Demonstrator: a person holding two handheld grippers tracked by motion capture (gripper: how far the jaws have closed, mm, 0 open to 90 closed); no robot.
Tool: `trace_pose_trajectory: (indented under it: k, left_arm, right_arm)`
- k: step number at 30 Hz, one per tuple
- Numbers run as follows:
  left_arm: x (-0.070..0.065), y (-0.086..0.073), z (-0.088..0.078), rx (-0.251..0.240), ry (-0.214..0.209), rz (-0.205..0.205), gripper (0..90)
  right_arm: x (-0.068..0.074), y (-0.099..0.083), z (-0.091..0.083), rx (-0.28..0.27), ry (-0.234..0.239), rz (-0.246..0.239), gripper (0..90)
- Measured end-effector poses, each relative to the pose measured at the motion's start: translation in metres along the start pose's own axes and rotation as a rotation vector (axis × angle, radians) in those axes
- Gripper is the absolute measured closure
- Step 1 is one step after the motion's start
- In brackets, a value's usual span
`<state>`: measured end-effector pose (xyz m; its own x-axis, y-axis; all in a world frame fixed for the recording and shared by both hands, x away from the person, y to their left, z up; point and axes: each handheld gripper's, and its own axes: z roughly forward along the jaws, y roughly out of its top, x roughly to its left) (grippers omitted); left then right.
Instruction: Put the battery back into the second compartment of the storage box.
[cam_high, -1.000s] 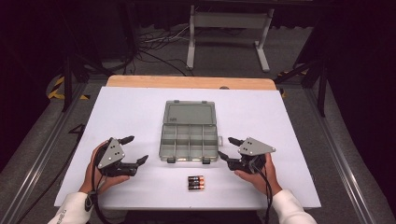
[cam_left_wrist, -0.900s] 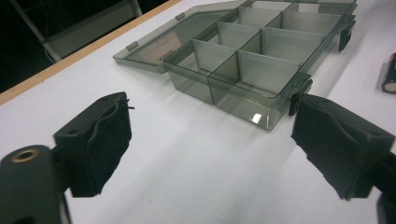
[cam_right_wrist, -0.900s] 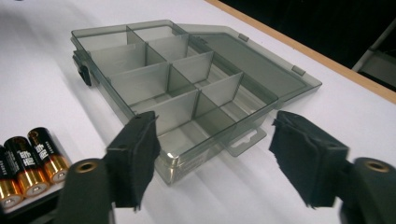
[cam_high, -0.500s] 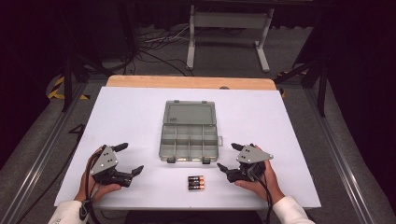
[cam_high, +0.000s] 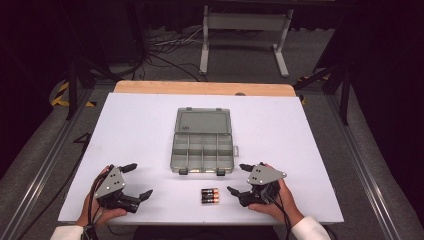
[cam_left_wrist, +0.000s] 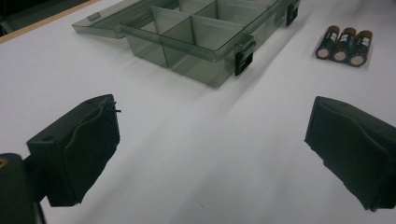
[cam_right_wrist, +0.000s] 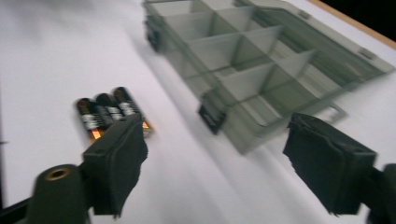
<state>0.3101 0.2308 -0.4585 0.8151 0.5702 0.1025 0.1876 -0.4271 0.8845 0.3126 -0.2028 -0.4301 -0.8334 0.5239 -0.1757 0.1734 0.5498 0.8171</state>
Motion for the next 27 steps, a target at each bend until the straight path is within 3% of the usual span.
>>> trace_pose_trajectory:
  k: [7, 19, 27]
  left_arm:
    - [0.0, -0.001, -0.001, 0.001, 0.01, -0.005, 3.4]
    - [-0.001, 0.0, 0.0, 0.006, -0.004, 0.008, 3.5]
    - [-0.001, 0.0, 0.001, 0.013, -0.009, 0.012, 3.5]
  right_arm:
    - [0.018, 0.014, 0.009, 0.015, 0.137, -0.036, 37.2]
    - [0.046, 0.017, 0.03, 0.1, 0.239, -0.131, 52.6]
    - [0.05, 0.016, 0.038, 0.139, 0.264, -0.15, 57.7]
